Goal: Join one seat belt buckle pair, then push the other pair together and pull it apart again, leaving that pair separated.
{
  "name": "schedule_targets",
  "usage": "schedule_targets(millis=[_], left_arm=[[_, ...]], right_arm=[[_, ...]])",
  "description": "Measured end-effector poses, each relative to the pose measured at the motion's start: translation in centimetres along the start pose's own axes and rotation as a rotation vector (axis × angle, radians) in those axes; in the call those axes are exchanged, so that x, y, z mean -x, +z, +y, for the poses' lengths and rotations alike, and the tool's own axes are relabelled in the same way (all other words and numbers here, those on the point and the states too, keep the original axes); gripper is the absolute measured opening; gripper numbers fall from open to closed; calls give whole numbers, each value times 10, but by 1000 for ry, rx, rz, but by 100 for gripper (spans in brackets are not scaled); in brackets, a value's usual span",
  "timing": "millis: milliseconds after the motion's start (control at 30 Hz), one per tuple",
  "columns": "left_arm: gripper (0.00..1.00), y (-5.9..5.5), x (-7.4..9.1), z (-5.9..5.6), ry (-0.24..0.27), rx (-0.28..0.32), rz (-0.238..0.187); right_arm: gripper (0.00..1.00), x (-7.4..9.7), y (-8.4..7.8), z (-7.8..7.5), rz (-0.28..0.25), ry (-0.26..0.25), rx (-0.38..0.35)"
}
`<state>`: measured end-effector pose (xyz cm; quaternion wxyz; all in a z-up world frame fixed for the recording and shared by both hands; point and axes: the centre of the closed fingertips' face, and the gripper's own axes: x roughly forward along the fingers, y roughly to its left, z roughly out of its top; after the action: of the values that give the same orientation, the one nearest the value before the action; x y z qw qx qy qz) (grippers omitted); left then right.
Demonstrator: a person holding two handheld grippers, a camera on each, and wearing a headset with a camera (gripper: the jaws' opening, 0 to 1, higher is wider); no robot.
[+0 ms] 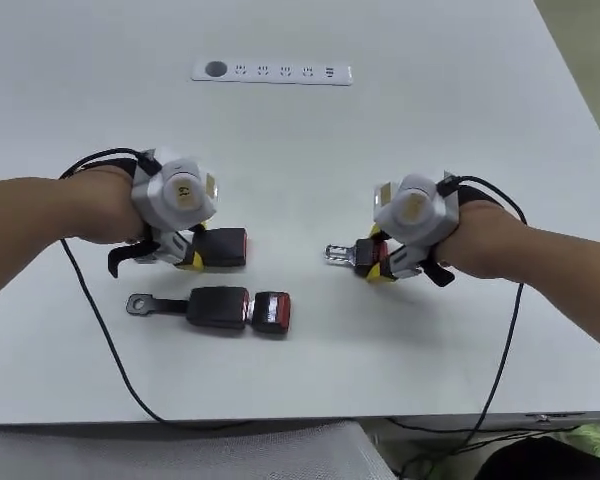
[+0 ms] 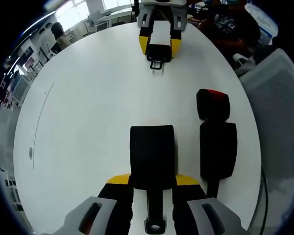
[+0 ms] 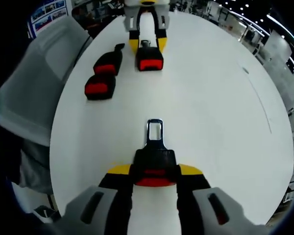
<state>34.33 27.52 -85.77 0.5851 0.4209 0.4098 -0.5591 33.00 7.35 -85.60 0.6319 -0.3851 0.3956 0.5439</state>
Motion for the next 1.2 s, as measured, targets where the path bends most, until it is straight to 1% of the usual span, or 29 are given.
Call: schedule_targets(millis=[100, 233, 433, 633, 967, 1033, 1133, 1200], left_arm=[[31, 0, 0, -1, 5, -13, 7], [31, -1, 1, -1, 8, -11, 2], [31, -1, 1, -1, 8, -18, 8], [31, -1, 1, -2, 12, -20, 10], [31, -2, 1, -2, 11, -23, 21], [31, -2, 0, -2, 10, -27, 24], [31, -2, 1, -2, 8, -26, 29], [31, -1, 0, -2, 7, -29, 30]], right_arm=[[35, -5, 12, 3, -14, 6, 1], [35, -12, 29, 7, -29, 8, 23], [35, -22, 48, 4, -49, 5, 27], [34, -31, 69, 6, -69, 3, 21], [35, -44, 92, 0, -82, 9, 16], [35, -46, 94, -1, -78, 9, 14], [34, -47, 93, -2, -63, 12, 25], [34, -45, 94, -2, -65, -3, 55]])
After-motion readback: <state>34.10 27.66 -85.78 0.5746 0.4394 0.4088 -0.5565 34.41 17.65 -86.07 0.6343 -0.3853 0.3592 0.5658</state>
